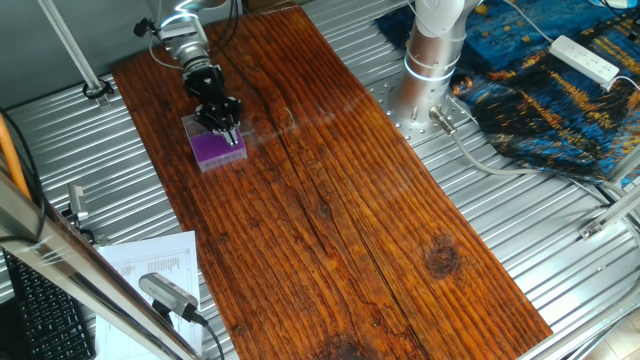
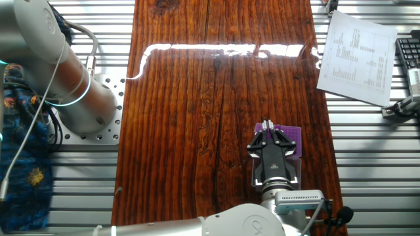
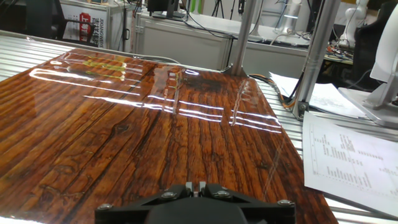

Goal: Insert a small pipette tip into the holder for small pipette tips

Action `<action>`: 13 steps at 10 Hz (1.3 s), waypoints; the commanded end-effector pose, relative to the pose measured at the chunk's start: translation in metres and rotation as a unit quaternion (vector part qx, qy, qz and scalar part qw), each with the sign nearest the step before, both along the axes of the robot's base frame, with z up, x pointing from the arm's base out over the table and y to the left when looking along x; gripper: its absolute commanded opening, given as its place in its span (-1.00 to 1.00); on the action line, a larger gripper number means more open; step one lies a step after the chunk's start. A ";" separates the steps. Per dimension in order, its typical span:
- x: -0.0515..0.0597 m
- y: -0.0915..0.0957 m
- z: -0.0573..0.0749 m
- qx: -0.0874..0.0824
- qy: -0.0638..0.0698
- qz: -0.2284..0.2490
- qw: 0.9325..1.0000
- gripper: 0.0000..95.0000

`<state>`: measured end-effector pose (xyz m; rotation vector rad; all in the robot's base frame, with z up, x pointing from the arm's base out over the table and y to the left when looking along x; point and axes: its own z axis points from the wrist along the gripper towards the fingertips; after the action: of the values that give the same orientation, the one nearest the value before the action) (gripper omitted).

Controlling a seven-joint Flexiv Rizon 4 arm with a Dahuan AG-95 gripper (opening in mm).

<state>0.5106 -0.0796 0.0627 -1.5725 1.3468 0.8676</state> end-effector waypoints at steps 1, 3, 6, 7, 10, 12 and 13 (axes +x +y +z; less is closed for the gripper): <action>0.000 0.001 0.000 -0.002 -0.002 0.000 1.000 -1.00; 0.000 0.002 -0.001 -0.001 -0.001 -0.001 1.000 -1.00; -0.002 0.002 -0.002 -0.002 0.000 -0.001 1.000 -1.00; -0.002 0.002 -0.002 -0.001 0.000 -0.001 1.000 -1.00; -0.002 0.002 -0.002 -0.001 0.000 -0.001 1.000 -1.00; -0.002 0.002 -0.002 -0.002 -0.001 0.000 1.000 -1.00; -0.002 0.002 -0.002 -0.002 -0.001 0.000 1.000 -1.00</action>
<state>0.5083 -0.0776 0.0604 -1.5752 1.3479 0.8635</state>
